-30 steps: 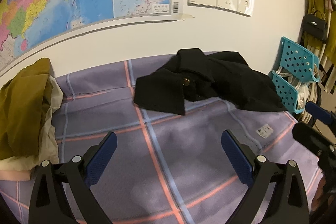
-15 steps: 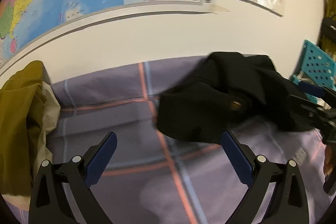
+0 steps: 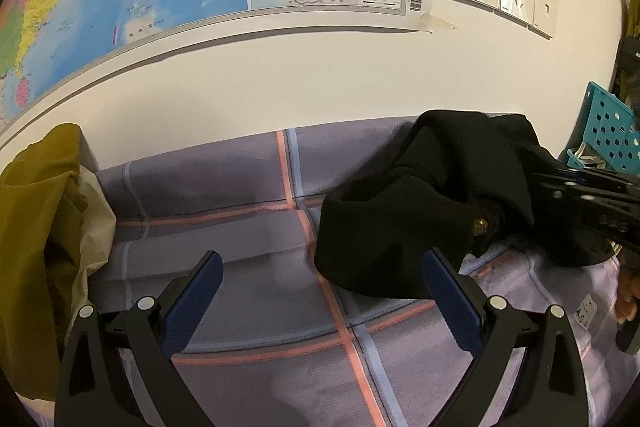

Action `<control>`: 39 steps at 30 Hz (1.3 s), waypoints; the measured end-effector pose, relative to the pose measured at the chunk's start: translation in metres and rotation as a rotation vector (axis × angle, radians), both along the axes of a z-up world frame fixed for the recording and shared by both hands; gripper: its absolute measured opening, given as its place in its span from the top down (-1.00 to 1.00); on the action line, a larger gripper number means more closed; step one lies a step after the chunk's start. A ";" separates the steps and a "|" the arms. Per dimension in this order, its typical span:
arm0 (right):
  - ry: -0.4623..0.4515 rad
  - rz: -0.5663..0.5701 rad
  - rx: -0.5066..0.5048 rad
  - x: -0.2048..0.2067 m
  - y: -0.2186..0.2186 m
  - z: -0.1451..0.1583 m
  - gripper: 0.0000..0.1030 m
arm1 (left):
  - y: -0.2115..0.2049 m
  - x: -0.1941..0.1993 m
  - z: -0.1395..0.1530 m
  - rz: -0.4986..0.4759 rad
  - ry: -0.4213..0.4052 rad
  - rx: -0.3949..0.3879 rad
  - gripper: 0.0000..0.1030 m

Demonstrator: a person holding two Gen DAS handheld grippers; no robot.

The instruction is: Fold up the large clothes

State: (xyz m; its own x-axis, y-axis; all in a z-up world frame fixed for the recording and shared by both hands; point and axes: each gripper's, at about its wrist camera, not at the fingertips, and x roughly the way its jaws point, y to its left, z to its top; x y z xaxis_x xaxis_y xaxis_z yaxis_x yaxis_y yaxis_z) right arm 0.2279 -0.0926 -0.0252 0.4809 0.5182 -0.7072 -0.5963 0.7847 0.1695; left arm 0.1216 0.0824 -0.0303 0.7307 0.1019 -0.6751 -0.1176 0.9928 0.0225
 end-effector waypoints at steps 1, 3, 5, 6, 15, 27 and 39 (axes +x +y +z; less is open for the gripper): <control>-0.019 0.015 0.009 -0.006 -0.004 0.005 0.73 | 0.001 0.000 0.000 -0.001 0.000 0.000 -0.87; -0.028 0.024 0.014 -0.007 -0.006 0.006 0.49 | 0.001 0.000 -0.001 -0.002 0.000 0.005 -0.87; -0.010 0.018 0.001 0.000 -0.004 0.002 -0.24 | 0.000 0.001 -0.002 -0.008 0.000 0.007 -0.87; -0.010 0.016 -0.009 0.004 -0.001 -0.002 -0.28 | 0.000 0.002 -0.002 -0.004 0.002 0.016 -0.87; -0.112 0.066 -0.019 0.015 0.007 0.032 0.81 | 0.024 0.002 -0.001 0.033 -0.007 0.046 -0.87; -0.302 -0.123 0.062 0.021 -0.095 0.149 0.86 | -0.022 0.021 0.022 -0.364 -0.166 -0.036 -0.87; -0.290 -0.063 0.151 0.006 -0.099 0.150 0.90 | -0.074 0.115 -0.011 -0.460 -0.051 -0.075 -0.21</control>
State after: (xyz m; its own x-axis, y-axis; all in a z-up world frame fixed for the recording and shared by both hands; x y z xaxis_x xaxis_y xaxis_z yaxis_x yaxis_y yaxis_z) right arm 0.2334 -0.1918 0.1247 0.6858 0.5694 -0.4532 -0.5875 0.8007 0.1169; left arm 0.2366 0.0084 -0.0409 0.7210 -0.2883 -0.6301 0.3364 0.9406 -0.0454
